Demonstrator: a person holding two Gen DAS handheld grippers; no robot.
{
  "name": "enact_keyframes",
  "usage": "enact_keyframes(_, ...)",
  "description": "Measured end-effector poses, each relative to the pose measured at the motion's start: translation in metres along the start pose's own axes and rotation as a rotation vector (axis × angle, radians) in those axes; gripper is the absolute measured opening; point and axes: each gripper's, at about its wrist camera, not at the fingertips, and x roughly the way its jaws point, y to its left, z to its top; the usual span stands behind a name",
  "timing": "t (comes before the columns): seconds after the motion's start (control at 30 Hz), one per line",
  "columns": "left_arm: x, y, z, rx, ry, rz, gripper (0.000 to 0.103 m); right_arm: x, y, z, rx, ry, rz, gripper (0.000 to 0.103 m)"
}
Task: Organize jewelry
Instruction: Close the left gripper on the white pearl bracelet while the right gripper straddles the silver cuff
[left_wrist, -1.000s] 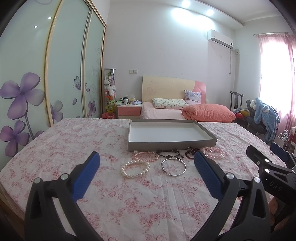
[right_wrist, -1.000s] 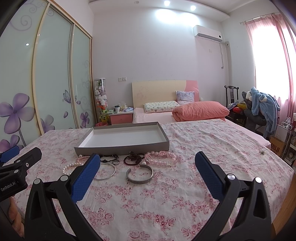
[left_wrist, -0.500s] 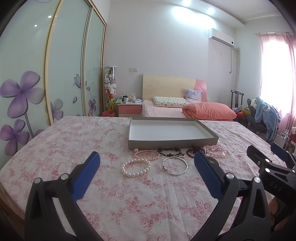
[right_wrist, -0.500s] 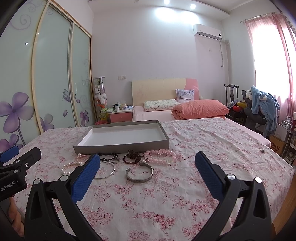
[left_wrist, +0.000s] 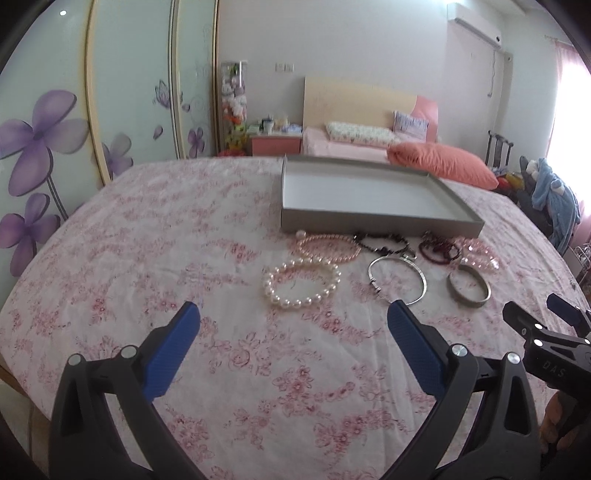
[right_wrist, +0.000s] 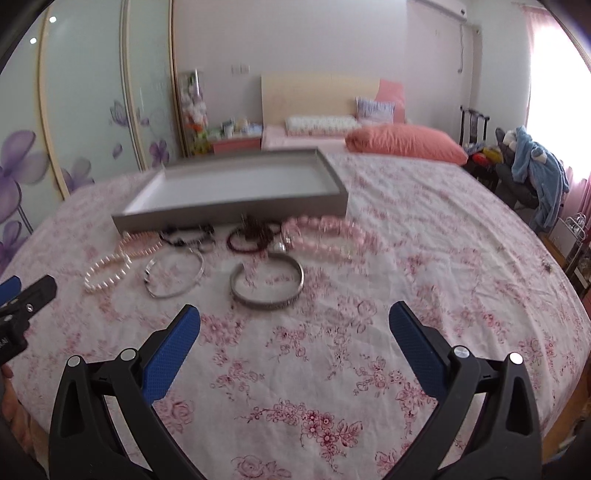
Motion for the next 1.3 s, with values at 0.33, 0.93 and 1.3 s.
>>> enact_keyframes(0.33,0.046,0.016,0.015,-0.018,0.165,-0.029,0.099,0.051,0.022,0.012,-0.084,0.201,-0.011,0.089)
enact_keyframes(0.93,0.097,0.03,0.035,-0.08,0.271,-0.05,0.067,0.047,0.028,0.017,-0.064,0.165,0.052,0.067)
enact_keyframes(1.3,0.098,0.022,0.034,-0.047,0.252,-0.033,0.019,0.055,0.025,0.022,-0.065,0.166,0.051,0.067)
